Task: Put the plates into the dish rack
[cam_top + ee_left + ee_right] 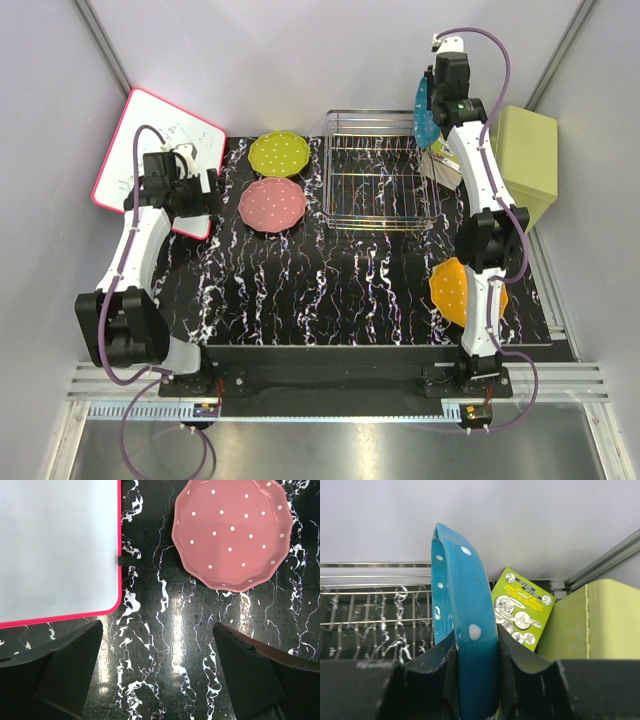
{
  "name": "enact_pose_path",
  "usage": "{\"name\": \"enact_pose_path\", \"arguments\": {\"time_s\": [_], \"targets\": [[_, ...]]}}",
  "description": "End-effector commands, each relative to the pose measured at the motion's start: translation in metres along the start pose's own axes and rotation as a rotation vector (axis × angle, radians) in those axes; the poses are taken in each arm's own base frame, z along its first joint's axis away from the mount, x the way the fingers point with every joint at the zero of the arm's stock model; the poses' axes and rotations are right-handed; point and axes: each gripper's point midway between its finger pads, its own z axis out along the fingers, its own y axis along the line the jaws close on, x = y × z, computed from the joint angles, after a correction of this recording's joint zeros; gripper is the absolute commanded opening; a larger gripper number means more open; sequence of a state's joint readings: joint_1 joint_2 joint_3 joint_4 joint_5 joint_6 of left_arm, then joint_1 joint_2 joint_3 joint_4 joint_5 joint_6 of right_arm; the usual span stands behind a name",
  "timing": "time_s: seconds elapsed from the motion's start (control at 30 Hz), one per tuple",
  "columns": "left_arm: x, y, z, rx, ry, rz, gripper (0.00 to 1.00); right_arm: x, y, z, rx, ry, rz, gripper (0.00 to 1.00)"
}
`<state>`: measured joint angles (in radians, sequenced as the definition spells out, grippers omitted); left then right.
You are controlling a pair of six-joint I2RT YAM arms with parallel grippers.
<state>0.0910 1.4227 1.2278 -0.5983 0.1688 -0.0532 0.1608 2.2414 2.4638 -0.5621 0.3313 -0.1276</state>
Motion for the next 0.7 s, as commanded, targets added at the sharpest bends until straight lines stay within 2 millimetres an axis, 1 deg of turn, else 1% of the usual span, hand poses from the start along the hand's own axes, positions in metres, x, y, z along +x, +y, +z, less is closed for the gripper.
{"name": "enact_pose_path", "arguments": {"time_s": [0.0,0.13,0.27,0.43,0.57,0.6,0.63,0.67], "targets": [[-0.013,-0.001,0.006,0.006,-0.039,0.004,0.99,-0.086,-0.027,-0.026,0.084,-0.258,-0.021,0.00],[-0.013,-0.001,0.008,0.008,-0.033,0.003,0.99,-0.078,-0.029,-0.023,0.102,-0.235,-0.052,0.00],[-0.011,-0.002,0.009,0.016,-0.028,-0.001,0.99,-0.066,-0.027,-0.017,0.098,-0.202,-0.069,0.00],[-0.008,-0.002,0.011,0.018,-0.019,-0.010,0.99,-0.045,-0.020,-0.004,0.088,-0.149,-0.092,0.00],[-0.005,-0.003,0.012,0.022,-0.011,-0.010,0.99,-0.032,-0.016,0.006,0.082,-0.124,-0.113,0.00],[-0.004,-0.003,0.013,0.019,-0.006,-0.009,0.99,-0.032,-0.016,0.008,0.084,-0.124,-0.119,0.00],[-0.003,-0.003,0.013,0.016,-0.005,-0.010,0.99,-0.026,-0.014,0.013,0.084,-0.114,-0.123,0.00],[-0.001,-0.002,0.014,0.016,0.000,-0.010,0.99,-0.026,-0.014,0.014,0.087,-0.115,-0.123,0.00]]}}
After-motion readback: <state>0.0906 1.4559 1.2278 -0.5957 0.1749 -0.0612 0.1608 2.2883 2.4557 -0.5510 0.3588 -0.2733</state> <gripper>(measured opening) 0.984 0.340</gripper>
